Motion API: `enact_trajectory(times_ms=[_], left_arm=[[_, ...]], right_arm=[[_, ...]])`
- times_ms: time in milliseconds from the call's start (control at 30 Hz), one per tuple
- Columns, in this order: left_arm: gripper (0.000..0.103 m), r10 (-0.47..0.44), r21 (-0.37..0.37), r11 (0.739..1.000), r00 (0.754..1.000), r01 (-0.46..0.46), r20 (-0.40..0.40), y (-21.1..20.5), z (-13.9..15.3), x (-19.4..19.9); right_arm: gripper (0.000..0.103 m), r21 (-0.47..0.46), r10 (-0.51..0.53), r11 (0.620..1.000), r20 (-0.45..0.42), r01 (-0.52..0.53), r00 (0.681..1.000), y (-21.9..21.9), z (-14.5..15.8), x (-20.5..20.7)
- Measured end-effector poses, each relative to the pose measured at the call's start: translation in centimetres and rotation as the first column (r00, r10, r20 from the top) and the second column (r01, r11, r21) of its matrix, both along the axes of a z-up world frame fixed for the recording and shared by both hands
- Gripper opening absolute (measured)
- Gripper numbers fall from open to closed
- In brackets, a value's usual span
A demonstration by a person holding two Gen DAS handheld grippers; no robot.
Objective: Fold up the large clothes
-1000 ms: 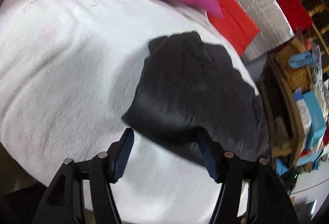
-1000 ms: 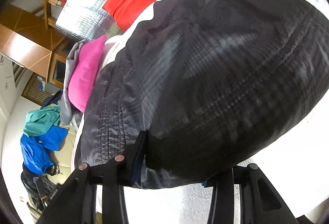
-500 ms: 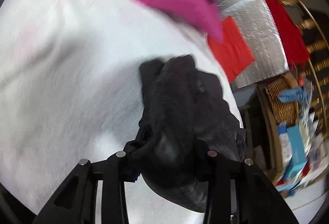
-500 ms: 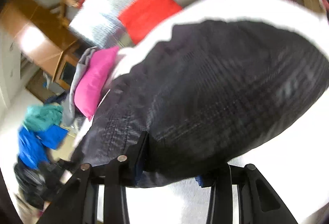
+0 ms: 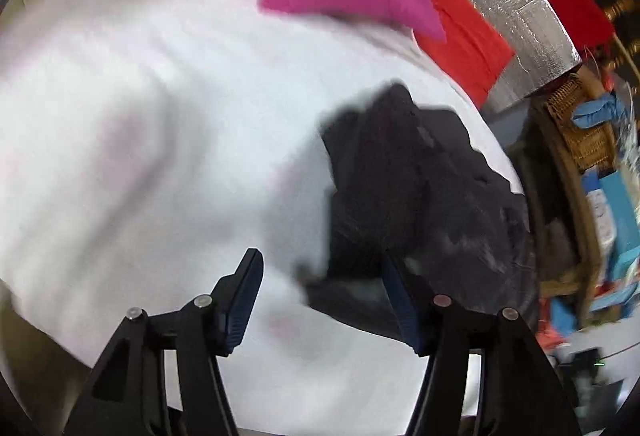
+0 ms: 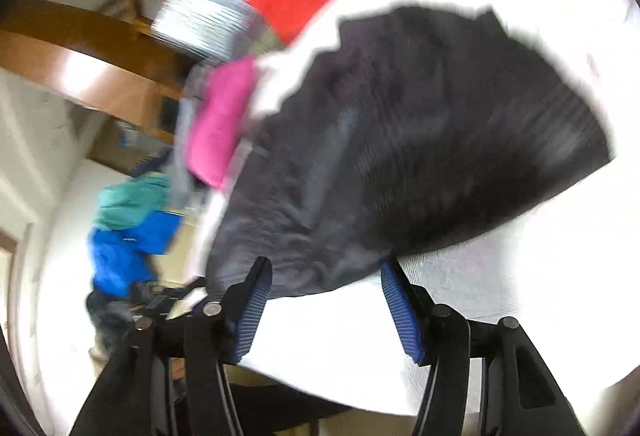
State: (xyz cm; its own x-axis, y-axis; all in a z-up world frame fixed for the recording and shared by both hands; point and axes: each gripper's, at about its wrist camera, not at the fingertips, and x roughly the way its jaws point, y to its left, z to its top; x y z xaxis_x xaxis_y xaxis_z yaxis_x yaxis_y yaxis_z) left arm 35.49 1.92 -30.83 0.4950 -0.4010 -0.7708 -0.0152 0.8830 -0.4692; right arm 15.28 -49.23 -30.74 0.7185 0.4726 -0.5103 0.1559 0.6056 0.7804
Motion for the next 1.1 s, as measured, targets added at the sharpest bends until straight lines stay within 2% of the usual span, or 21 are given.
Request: enact_trajectory(times_ms=[33, 67, 133, 200, 300, 400, 533, 633, 700, 800, 900, 1033, 1100], left_arm=[[0.064, 0.019, 0.052, 0.998, 0.999, -0.021, 0.039, 0.8, 1.1, -0.1], [0.065, 0.027, 0.078, 0.996, 0.998, -0.031, 0.059, 1.0, 1.8, 0.0], [0.071, 0.021, 0.100, 0.995, 0.996, -0.030, 0.084, 1.0, 3.0, 1.6], [0.072, -0.019, 0.074, 0.997, 0.999, 0.016, 0.041, 0.3, 3.2, 4.0], [0.072, -0.089, 0.000, 0.996, 0.996, 0.089, -0.027, -1.6, 2.2, 7.5], [0.072, -0.159, -0.042, 0.987, 0.980, 0.155, -0.119, -3.3, 0.5, 10.2], [0.072, -0.199, -0.087, 0.979, 0.966, 0.186, -0.167, -4.4, -1.5, 12.1], [0.072, -0.281, -0.141, 0.957, 0.935, 0.255, -0.218, -5.3, -3.1, 13.3], [0.073, -0.312, -0.109, 0.950, 0.916, 0.294, -0.251, -5.9, -4.1, 14.1], [0.074, -0.353, -0.177, 0.933, 0.893, 0.314, -0.278, -5.8, -5.2, 14.7], [0.078, -0.384, -0.212, 0.918, 0.882, 0.334, -0.273, -5.9, -5.4, 15.1], [0.086, -0.415, -0.224, 0.904, 0.872, 0.364, -0.258, -7.1, -5.5, 15.1], [0.087, -0.435, -0.240, 0.893, 0.864, 0.380, -0.254, -7.7, -5.6, 14.8]], right_arm=[[0.080, 0.003, -0.011, 1.000, 0.036, 0.011, 0.999, -0.9, 0.6, -0.8], [0.083, -0.007, -0.053, 0.999, 0.082, 0.053, 0.995, -2.6, 1.5, -1.8], [0.085, -0.064, -0.169, 0.982, 0.110, 0.177, 0.979, -5.5, 2.7, -2.8], [0.086, -0.097, -0.246, 0.963, 0.072, 0.253, 0.966, -8.6, 2.6, -2.2], [0.086, -0.065, -0.281, 0.958, -0.052, 0.278, 0.958, -12.2, 0.4, 0.3], [0.086, -0.006, -0.222, 0.975, -0.146, 0.224, 0.964, -13.7, -2.2, 3.7], [0.086, 0.049, -0.157, 0.984, -0.188, 0.169, 0.970, -15.1, -4.4, 6.8], [0.087, 0.074, -0.118, 0.987, -0.245, 0.139, 0.962, -15.0, -6.5, 8.9], [0.089, 0.111, -0.067, 0.989, -0.220, 0.093, 0.973, -15.1, -7.2, 10.0], [0.089, 0.156, -0.011, 0.987, -0.195, 0.042, 0.981, -15.4, -7.6, 10.9], [0.089, 0.196, 0.047, 0.980, -0.167, -0.014, 0.985, -14.6, -7.9, 11.8], [0.094, 0.163, 0.076, 0.986, -0.171, -0.048, 0.982, -13.1, -7.7, 12.7], [0.094, 0.182, 0.089, 0.981, -0.144, -0.062, 0.986, -12.5, -7.4, 13.0]])
